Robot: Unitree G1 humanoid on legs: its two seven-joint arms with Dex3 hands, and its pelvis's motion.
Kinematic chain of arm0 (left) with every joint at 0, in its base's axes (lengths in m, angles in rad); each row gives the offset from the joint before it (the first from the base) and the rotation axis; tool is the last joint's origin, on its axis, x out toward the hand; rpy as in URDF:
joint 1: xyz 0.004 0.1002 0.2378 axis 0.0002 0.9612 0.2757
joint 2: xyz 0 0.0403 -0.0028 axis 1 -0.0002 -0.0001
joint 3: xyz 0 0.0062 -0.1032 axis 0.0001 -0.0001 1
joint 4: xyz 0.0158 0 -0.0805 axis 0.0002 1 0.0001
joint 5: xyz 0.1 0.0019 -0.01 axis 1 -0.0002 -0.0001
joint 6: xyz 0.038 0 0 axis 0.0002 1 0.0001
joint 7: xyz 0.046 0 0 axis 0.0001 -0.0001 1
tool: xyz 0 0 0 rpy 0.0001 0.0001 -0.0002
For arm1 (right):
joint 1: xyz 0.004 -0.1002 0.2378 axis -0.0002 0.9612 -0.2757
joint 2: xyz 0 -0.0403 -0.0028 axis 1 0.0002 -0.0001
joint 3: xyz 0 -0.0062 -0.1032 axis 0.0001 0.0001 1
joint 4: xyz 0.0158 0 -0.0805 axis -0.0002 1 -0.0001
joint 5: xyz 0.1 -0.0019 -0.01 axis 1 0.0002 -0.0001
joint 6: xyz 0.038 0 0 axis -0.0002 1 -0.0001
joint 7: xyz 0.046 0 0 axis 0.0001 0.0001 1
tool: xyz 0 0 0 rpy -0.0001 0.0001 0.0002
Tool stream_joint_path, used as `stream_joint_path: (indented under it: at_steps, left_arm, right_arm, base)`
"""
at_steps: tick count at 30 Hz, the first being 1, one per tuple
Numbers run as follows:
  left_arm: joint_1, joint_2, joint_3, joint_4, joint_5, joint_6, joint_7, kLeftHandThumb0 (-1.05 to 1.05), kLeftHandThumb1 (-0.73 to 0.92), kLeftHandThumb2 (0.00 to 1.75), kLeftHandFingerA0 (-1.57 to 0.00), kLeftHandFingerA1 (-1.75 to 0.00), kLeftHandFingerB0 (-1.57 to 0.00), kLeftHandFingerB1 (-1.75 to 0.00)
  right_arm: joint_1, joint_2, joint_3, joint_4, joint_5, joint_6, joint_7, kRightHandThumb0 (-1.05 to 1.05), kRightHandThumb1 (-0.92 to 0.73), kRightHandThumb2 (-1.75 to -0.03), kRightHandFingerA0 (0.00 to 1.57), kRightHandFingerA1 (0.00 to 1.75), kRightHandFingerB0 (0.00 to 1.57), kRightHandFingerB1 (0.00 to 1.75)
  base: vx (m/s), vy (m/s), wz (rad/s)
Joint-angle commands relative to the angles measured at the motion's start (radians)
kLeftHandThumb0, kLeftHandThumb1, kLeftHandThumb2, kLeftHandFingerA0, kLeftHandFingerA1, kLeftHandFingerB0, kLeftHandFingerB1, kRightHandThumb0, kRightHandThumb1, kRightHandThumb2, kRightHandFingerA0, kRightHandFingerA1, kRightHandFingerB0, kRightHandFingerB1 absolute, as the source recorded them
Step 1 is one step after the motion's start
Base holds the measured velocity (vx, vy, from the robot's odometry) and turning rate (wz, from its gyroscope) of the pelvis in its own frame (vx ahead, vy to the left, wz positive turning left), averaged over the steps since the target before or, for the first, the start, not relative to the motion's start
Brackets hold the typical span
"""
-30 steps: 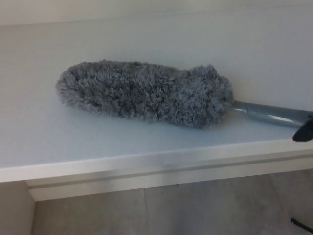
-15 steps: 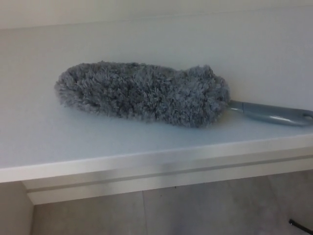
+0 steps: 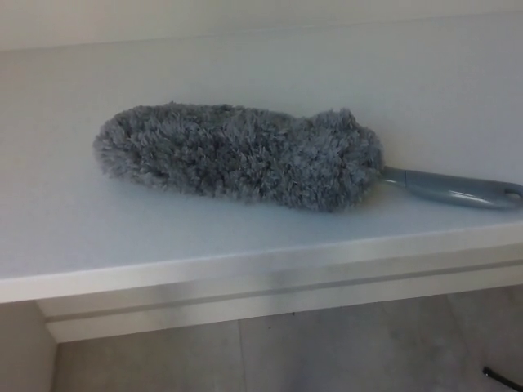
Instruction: Pick up a grey duster using the right hand and walk towards the window and then clean the window using the duster
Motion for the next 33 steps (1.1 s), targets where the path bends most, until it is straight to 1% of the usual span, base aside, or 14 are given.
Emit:
stream_joint_path:
  at_steps: [1, 2, 4, 5, 9, 10, 13, 14, 19, 20, 23, 24, 32, 33]
  left_arm:
    - [-0.033, 0.020, -0.017, -0.005, 0.020, 0.019, 0.078, -0.08, 0.62, 0.94, -1.03, -1.18, -0.88, -0.99]
    - [-0.048, 0.025, -0.020, -0.002, 0.022, 0.044, 0.097, -0.08, 0.62, 0.94, -1.03, -1.18, -0.88, -0.99]
    - [-0.049, 0.025, -0.021, -0.002, 0.021, 0.044, 0.098, -0.08, 0.62, 0.94, -1.03, -1.18, -0.88, -0.99]
    - [-0.050, 0.029, -0.017, -0.008, 0.018, 0.046, 0.109, -0.08, 0.61, 0.93, -1.02, -1.23, -0.92, -1.03]
    - [-0.053, 0.035, -0.012, -0.018, 0.013, 0.050, 0.127, -0.08, 0.61, 0.93, -1.02, -1.23, -0.92, -1.03]
    - [-0.065, 0.036, -0.022, 0.004, 0.026, 0.054, 0.140, -0.06, 0.56, 0.96, -0.96, -1.22, -0.95, -0.93]
    - [-0.084, 0.037, -0.039, 0.038, 0.042, 0.058, 0.162, -0.06, 0.56, 0.96, -0.96, -1.22, -0.95, -0.93]
    - [-0.079, 0.028, -0.078, 0.026, 0.080, 0.044, 0.168, -0.06, 0.52, 1.07, -0.98, -1.23, -0.98, -1.03]
    - [-0.072, 0.026, -0.112, 0.020, 0.093, 0.037, 0.173, -0.08, 0.52, 1.09, -1.02, -1.19, -0.98, -1.03]
    - [-0.045, 0.012, -0.104, 0.030, 0.078, 0.038, 0.166, -0.07, 0.58, 1.01, -0.93, -1.18, -0.90, -0.94]
    - [-0.031, 0.005, -0.107, 0.034, 0.069, 0.036, 0.165, -0.07, 0.58, 1.01, -0.93, -1.18, -0.90, -0.94]
    - [-0.034, 0.009, -0.103, 0.043, 0.062, 0.046, 0.166, -0.08, 0.61, 0.87, -0.97, -1.22, -0.94, -0.94]
    - [-0.042, 0.015, -0.102, 0.058, 0.049, 0.058, 0.171, -0.08, 0.61, 0.87, -0.97, -1.22, -0.94, -0.94]
    - [-0.046, 0.032, -0.180, 0.065, 0.134, 0.056, 0.193, -0.06, 0.54, 0.96, -0.90, -1.17, -0.97, -0.92]
  right_arm:
    - [-0.097, -0.018, 0.178, 0.255, -0.217, -0.089, -0.411, -0.09, -0.52, -1.07, 0.91, 1.54, 0.91, 1.33]
    - [-0.140, 0.022, 0.171, 0.340, -0.194, -0.052, -0.493, -0.09, -0.52, -1.07, 0.91, 1.54, 0.91, 1.33]
    - [-0.147, 0.015, 0.183, 0.359, -0.186, -0.061, -0.508, -0.09, -0.52, -1.07, 0.91, 1.54, 0.91, 1.33]
    - [-0.149, 0.029, 0.182, 0.383, -0.174, -0.063, -0.518, -0.11, -0.52, -1.05, 0.89, 1.52, 0.92, 1.26]
    - [-0.162, 0.042, 0.194, 0.445, -0.148, -0.080, -0.549, -0.11, -0.52, -1.05, 0.89, 1.52, 0.92, 1.26]
    - [-0.163, 0.034, 0.211, 0.451, -0.164, -0.097, -0.556, -0.22, -0.58, -1.02, 0.95, 1.55, 0.95, 1.33]
    - [-0.170, 0.016, 0.249, 0.477, -0.181, -0.130, -0.579, -0.22, -0.58, -1.02, 0.95, 1.55, 0.95, 1.33]
    - [-0.141, -0.008, 0.297, 0.474, -0.237, -0.168, -0.617, -0.17, -0.43, -1.21, 0.89, 1.50, 0.97, 1.22]
    - [-0.133, -0.036, 0.346, 0.505, -0.246, -0.202, -0.652, -0.19, -0.42, -1.24, 0.92, 1.47, 1.01, 1.23]
    - [-0.097, -0.070, 0.370, 0.498, -0.280, -0.238, -0.682, -0.15, -0.50, -1.13, 0.86, 1.49, 0.94, 1.17]
    - [-0.082, -0.092, 0.398, 0.510, -0.285, -0.263, -0.711, -0.15, -0.50, -1.13, 0.86, 1.49, 0.94, 1.17]
    - [-0.073, -0.087, 0.396, 0.509, -0.277, -0.280, -0.728, -0.20, -0.57, -1.03, 0.81, 1.41, 0.88, 1.15]
    - [-0.068, -0.091, 0.428, 0.538, -0.248, -0.327, -0.787, -0.20, -0.57, -1.03, 0.81, 1.41, 0.88, 1.15]
    - [-0.071, -0.082, 0.431, 0.546, -0.230, -0.306, -0.768, -0.25, -0.60, -0.91, 0.85, 1.29, 0.89, 1.10]
  base:
    - [0.00, 0.000, 0.00]
    - [0.00, 0.000, 0.00]
    - [0.00, 0.000, 0.00]
    - [0.00, 0.000, 0.00]
    - [0.00, 0.000, 0.00]
    - [0.00, 0.000, 0.00]
    - [0.00, 0.000, 0.00]
    - [0.00, 0.000, 0.00]
    - [0.00, 0.000, 0.00]
    - [0.00, 0.000, 0.00]
    - [0.00, 0.000, 0.00]
    - [0.00, 0.000, 0.00]
    - [0.00, 0.000, 0.00]
    - [0.00, 0.000, 0.00]
